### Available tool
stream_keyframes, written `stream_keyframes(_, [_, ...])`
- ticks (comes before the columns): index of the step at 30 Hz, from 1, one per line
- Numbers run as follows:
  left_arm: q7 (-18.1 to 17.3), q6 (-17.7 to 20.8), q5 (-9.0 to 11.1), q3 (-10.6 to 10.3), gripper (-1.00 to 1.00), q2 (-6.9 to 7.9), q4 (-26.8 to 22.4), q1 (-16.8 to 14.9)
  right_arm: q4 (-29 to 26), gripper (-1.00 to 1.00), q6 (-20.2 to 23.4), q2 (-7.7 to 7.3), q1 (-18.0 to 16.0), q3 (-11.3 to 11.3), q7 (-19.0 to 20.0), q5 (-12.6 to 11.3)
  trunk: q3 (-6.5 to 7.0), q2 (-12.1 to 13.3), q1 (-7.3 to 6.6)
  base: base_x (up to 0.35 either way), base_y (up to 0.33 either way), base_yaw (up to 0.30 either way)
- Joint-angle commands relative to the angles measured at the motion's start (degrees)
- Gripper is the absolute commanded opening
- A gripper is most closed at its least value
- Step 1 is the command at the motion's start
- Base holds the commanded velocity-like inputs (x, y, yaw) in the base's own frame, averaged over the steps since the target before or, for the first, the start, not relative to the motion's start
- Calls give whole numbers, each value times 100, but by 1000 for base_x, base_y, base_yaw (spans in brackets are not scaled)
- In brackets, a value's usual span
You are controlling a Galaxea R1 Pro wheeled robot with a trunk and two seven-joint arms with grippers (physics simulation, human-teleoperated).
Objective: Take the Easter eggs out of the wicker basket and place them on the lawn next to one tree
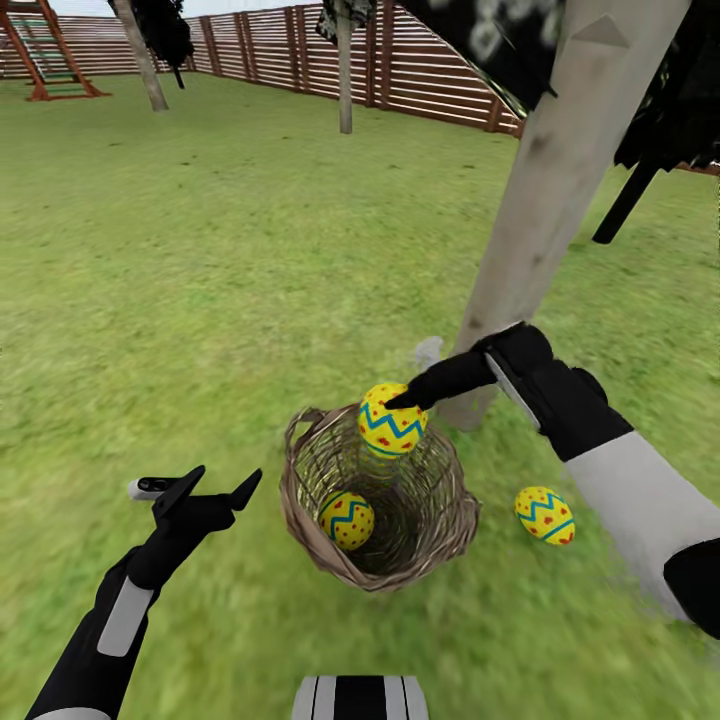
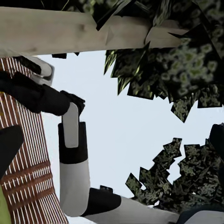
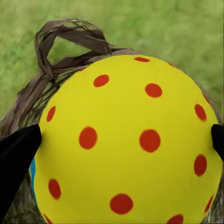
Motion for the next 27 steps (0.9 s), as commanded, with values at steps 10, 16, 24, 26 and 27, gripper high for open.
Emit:
stream_keyframes(10, [-10, 24, 0, 141, 100, 16, 4, -1, -445, -100, -14, -464, 211, 336, 1145, 25, 84, 4, -11, 0, 0, 0])
stream_keyframes(16, [26, 2, -22, 334, 100, 14, 15, -1, -548, -100, -31, -476, 299, 480, 1174, 37, 84, 4, -11, -238, -62, 0])
stream_keyframes(24, [1094, 65, 20, 361, 100, 169, -53, -8, -617, -100, -40, -494, 310, -330, 1768, -8, 84, 4, -11, -333, -105, 0])
stream_keyframes(26, [1132, 63, 28, 361, 100, 171, -55, -9, -614, -100, -40, -535, 336, -1070, 2203, -16, 84, 4, -11, -333, -120, 0])
stream_keyframes(27, [1130, 46, 29, 367, 100, 170, -53, -9, -607, -100, -44, -571, 413, -1607, 2395, -20, 84, 4, -11, -333, -104, 0])
